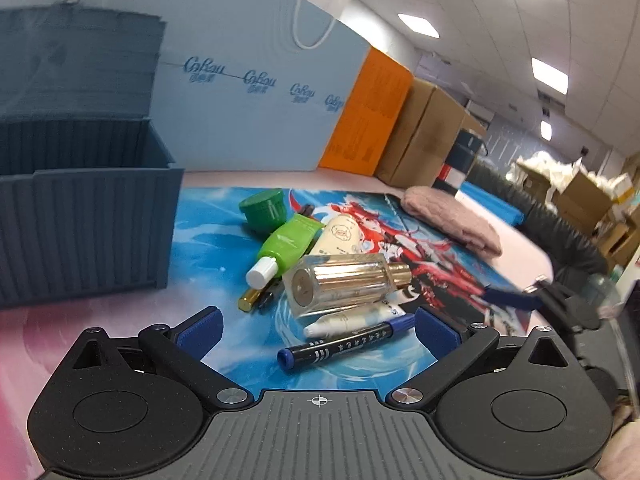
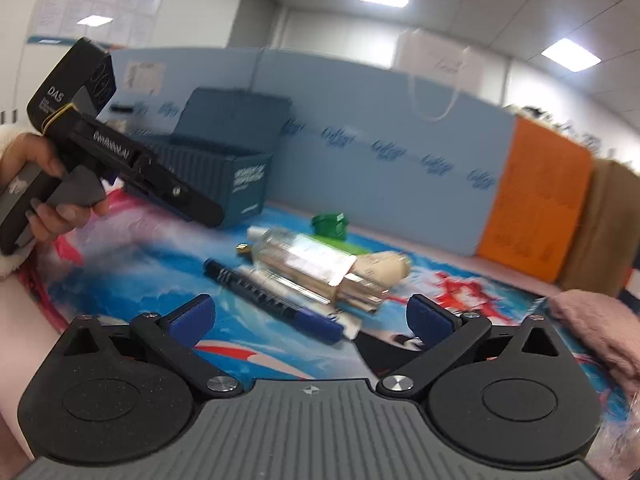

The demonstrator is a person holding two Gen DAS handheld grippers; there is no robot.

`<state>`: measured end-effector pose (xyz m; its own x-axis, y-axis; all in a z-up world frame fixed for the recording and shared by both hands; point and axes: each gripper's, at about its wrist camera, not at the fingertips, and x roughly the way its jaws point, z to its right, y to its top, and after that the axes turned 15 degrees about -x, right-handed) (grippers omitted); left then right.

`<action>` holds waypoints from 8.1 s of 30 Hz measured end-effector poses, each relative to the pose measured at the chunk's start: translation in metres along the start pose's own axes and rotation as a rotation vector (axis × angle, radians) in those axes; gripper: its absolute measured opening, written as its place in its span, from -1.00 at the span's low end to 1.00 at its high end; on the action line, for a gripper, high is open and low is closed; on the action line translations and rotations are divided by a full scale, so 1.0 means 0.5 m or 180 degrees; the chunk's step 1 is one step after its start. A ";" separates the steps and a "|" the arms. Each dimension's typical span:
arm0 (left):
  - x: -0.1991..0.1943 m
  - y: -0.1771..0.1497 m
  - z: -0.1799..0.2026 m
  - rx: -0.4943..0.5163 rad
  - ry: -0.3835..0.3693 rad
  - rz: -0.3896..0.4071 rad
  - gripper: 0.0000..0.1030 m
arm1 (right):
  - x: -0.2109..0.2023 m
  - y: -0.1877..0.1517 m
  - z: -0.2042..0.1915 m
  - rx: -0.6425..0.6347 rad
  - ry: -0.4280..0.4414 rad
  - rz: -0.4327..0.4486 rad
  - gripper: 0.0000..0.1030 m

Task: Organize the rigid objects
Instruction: 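Lift the right tool out of the crate and back over the mat, then close the right gripper on the black-and-blue marker, then carry the marker into the blue crate and open the right gripper, then withdraw the right tool from the crate back toward the mat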

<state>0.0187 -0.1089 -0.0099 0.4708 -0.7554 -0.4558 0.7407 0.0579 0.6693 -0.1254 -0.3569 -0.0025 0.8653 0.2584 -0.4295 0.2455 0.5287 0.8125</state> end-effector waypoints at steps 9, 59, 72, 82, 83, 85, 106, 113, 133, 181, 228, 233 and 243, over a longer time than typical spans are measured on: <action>-0.010 0.006 -0.031 -0.0281 -0.0037 0.0016 0.98 | 0.101 0.007 0.036 0.0665 0.0127 -0.0335 0.94; -0.095 0.092 -0.033 -0.0660 -0.0348 0.0232 1.00 | 0.127 0.212 -0.069 0.0917 0.0136 -0.0156 -0.76; -0.262 0.218 -0.080 -0.0617 -0.0018 0.1221 1.00 | 0.159 0.403 -0.094 -0.0050 -0.0177 0.0525 -0.76; -0.308 0.269 -0.206 -0.1075 -0.0030 0.1220 1.00 | 0.372 0.489 -0.153 -0.1145 0.0434 0.0330 -0.77; -0.305 0.272 -0.213 -0.1075 0.0029 0.1199 1.00 | 0.394 0.491 -0.154 -0.1224 0.0497 0.0267 -0.77; -0.295 0.277 -0.231 -0.1088 0.0203 0.1179 1.00 | 0.432 0.494 -0.158 -0.1327 0.0610 0.0124 -0.77; -0.241 0.283 -0.271 -0.1160 0.0397 0.0873 1.00 | 0.600 0.521 -0.149 -0.1430 0.1421 -0.0747 -0.76; -0.234 0.284 -0.284 -0.1230 0.0395 0.0827 1.00 | 0.628 0.520 -0.155 -0.1363 0.1402 -0.0868 -0.74; -0.239 0.282 -0.246 -0.1051 0.0245 0.0846 1.00 | 0.499 0.567 -0.136 -0.1414 0.1148 -0.0402 0.16; -0.226 0.241 -0.088 -0.0347 -0.0226 0.0954 1.00 | 0.092 0.358 -0.044 0.0722 -0.1374 0.0844 1.00; -0.231 0.130 0.045 0.0123 0.0078 0.1382 1.00 | -0.108 0.176 -0.070 0.1394 -0.2249 0.1283 1.00; -0.232 0.092 0.076 0.0166 0.0208 0.1396 1.00 | -0.134 0.155 -0.084 0.1483 -0.2350 0.1310 1.00; -0.199 0.051 0.132 0.0371 0.0261 0.1473 1.00 | -0.152 0.120 -0.086 0.1548 -0.2359 0.1358 1.00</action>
<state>-0.0409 -0.0757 0.0912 0.7780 -0.6133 -0.1363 0.3881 0.2985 0.8719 -0.1951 -0.3101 0.0618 0.9373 -0.3103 0.1585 -0.1418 0.0757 0.9870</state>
